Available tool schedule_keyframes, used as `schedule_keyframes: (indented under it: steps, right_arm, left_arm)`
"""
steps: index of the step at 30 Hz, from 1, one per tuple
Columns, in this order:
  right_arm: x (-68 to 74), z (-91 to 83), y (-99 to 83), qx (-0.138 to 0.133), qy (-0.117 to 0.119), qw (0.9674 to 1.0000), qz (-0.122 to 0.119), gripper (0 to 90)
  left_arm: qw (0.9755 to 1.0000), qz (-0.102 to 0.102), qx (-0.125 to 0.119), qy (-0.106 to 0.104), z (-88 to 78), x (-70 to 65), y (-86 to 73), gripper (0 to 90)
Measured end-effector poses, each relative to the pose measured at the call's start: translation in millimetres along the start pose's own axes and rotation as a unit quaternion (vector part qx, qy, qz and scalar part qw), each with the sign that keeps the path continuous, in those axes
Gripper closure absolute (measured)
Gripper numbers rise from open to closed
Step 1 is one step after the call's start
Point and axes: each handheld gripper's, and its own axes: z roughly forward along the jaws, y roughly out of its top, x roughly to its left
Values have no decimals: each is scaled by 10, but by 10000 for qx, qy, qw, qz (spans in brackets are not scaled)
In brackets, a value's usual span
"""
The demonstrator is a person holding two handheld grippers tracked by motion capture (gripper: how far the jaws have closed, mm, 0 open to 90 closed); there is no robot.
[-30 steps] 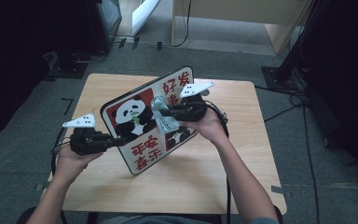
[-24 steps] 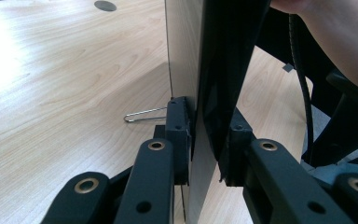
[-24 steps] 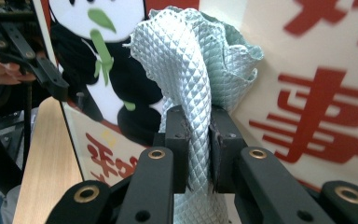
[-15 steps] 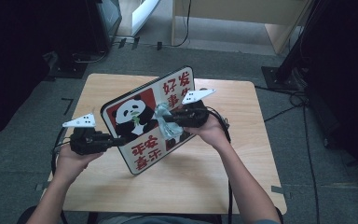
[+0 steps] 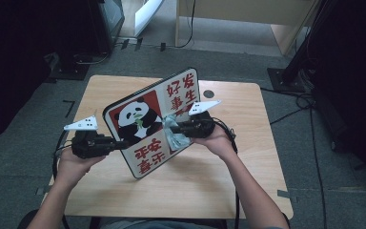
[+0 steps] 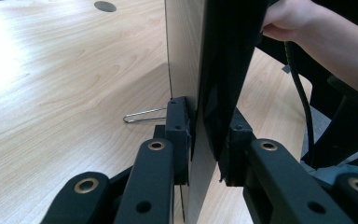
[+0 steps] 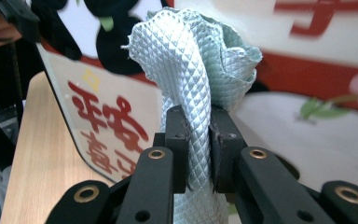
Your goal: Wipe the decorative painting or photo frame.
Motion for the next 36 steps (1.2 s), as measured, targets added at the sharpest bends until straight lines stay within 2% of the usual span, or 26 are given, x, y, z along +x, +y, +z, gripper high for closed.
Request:
schedule_keyframes:
  steps: [4, 9, 14, 26, 36]
  right_arm:
    - [10, 17, -67, 12, -41, 10000, 28, 805]
    - [-12, 40, -124, 40, 49, 9998, 172, 805]
    - [-16, 57, -184, -22, 64, 9998, 187, 805]
    - [-15, 112, -328, 89, 66, 9996, 259, 805]
    - [-8, 198, -514, 329, 41, 9990, 310, 806]
  left_arm:
    - [10000, -10, -5, -8, 1, 3, 1, 779]
    - [10000, -6, 0, -26, 0, 10, 1, 778]
    - [10000, -11, -8, -42, 0, 17, -1, 778]
    - [10000, 1, 3, -63, -1, 28, 2, 777]
    - [10000, 25, 21, -93, -1, 39, 9, 776]
